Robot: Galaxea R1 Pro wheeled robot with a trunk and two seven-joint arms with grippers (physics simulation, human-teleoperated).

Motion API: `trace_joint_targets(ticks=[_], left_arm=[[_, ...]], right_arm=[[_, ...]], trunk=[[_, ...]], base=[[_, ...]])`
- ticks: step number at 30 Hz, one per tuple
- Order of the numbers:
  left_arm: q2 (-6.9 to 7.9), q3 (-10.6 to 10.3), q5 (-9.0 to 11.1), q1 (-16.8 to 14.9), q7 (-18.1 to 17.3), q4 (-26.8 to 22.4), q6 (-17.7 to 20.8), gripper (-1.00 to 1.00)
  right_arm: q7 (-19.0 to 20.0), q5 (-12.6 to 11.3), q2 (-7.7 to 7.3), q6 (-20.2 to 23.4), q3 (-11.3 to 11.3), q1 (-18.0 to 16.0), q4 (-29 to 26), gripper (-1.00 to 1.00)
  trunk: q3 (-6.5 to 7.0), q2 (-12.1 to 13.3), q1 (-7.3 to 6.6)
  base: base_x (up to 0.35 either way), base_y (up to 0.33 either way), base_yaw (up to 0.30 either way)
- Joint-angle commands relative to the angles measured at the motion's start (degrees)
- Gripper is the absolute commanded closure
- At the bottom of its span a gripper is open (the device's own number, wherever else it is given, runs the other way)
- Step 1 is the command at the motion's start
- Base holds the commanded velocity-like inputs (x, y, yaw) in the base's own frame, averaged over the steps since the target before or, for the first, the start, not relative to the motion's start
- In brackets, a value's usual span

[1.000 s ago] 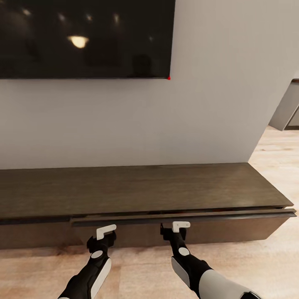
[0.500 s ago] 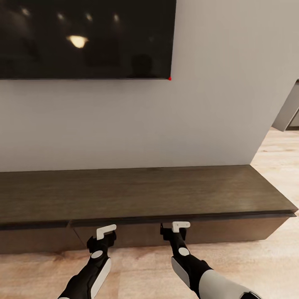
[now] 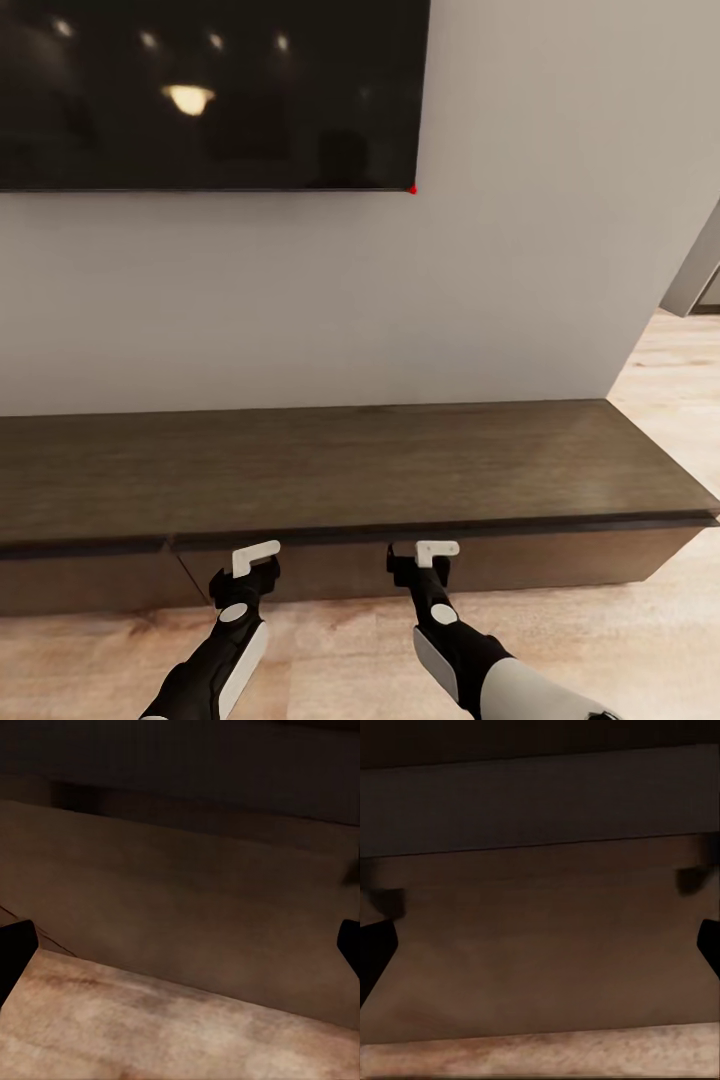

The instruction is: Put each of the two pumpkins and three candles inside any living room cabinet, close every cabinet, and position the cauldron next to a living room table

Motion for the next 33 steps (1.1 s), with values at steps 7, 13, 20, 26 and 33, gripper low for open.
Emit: trace_joint_targets(ticks=[7, 13, 20, 26, 33], left_arm=[[0.0, -0.02, 0.03, 0.0, 0.0, 0.01, 0.01, -1.0], [0.0, 0.02, 0.0, 0.0, 0.0, 0.01, 0.05, -1.0], [0.03, 0.36, 0.13, 0.0, -0.11, 0.01, 0.44, -1.0], [0.07, 0.78, 0.45, -0.22, -0.04, -0.57, 7.21, -1.0], [0.22, 1.27, 0.85, -0.96, -0.01, -7.27, 26.74, -1.0]], right_arm=[[0.15, 0.2, 0.01, 0.0, 0.06, -1.2, -0.05, -1.0], [0.15, 0.2, 0.01, 0.03, 0.09, -1.19, -0.03, -1.0], [0.15, 0.15, 0.21, 1.67, -0.01, -1.2, -0.13, -1.0], [-0.21, -0.18, 1.16, 12.51, -0.29, -1.2, -1.02, -1.0], [-0.6, -1.28, 1.22, 30.05, -1.06, -1.27, -4.96, -1.0]], trunk=[[0.01, 0.01, 0.01], [0.01, 0.01, 0.01], [0.01, 0.01, 0.01], [0.01, 0.01, 0.01], [0.01, 0.01, 0.01]], base=[[-0.059, 0.011, 0.0], [-0.308, 0.001, 0.0], [-0.332, 0.0, 0.0], [-0.284, 0.0, 0.0], [-0.073, 0.0, 0.0]])
